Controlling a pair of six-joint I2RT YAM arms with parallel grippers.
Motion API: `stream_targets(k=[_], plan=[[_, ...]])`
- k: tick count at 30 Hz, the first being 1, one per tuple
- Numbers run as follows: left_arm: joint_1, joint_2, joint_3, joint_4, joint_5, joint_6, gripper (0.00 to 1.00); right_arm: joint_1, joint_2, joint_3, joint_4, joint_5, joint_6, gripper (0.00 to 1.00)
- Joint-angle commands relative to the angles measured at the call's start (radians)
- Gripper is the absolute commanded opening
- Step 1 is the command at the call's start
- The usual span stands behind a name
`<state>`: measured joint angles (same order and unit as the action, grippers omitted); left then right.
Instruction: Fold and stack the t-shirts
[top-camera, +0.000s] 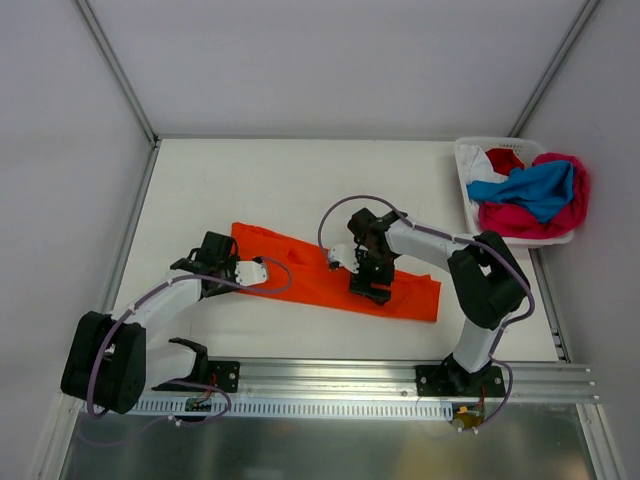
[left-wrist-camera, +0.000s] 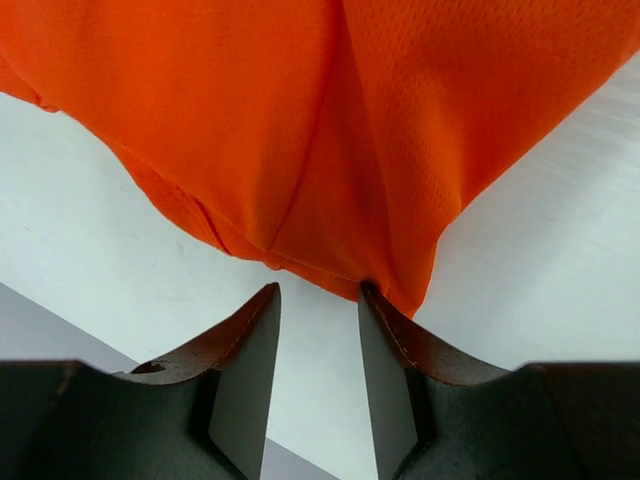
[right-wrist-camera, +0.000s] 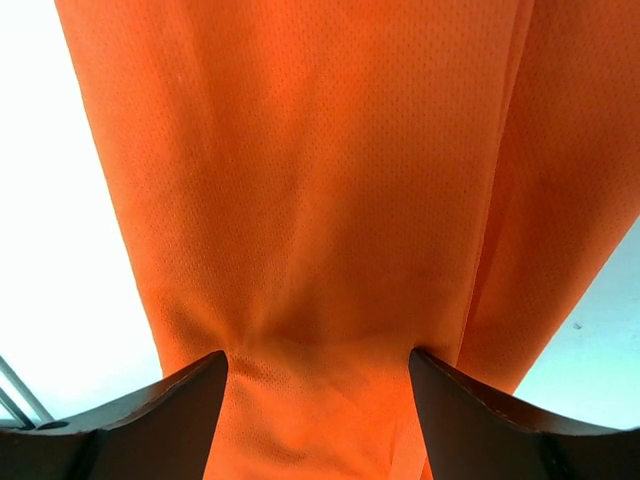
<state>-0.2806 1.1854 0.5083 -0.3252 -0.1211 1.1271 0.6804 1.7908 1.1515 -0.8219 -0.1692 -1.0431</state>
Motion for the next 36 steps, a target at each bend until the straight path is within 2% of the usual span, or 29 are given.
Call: stream_targets(k=[1, 3, 5, 9, 14, 19, 24, 31, 36], plan=[[-0.002, -0.088, 0.028, -0.135, 0.086, -0.073, 0.38, 0.004, -0.030, -0.033, -0.049, 0.025, 0.006, 0.78], [-0.002, -0.119, 0.058, -0.172, 0.116, -0.092, 0.40, 0.004, -0.033, -0.055, -0.030, 0.095, 0.003, 0.78], [0.000, -0.158, 0.076, -0.189, 0.118, -0.113, 0.42, -0.002, -0.047, -0.052, -0.029, 0.099, 0.005, 0.78], [-0.002, -0.220, 0.119, -0.207, 0.118, -0.142, 0.46, -0.005, -0.064, -0.055, 0.027, 0.256, 0.003, 0.79], [0.029, -0.280, 0.222, -0.166, 0.098, -0.286, 0.52, -0.013, -0.085, -0.047, 0.128, 0.304, 0.009, 0.79], [0.040, -0.307, 0.311, -0.091, 0.097, -0.426, 0.56, -0.005, -0.027, 0.045, 0.158, 0.246, 0.029, 0.79], [0.040, -0.308, 0.355, -0.078, 0.074, -0.467, 0.56, 0.034, 0.030, 0.141, 0.155, 0.195, 0.037, 0.79], [0.040, -0.334, 0.308, -0.078, 0.097, -0.506, 0.56, 0.038, 0.039, 0.223, 0.167, -0.007, 0.092, 0.78], [0.041, -0.346, 0.268, -0.078, 0.104, -0.515, 0.57, 0.059, 0.059, 0.215, 0.161, 0.043, 0.075, 0.78]])
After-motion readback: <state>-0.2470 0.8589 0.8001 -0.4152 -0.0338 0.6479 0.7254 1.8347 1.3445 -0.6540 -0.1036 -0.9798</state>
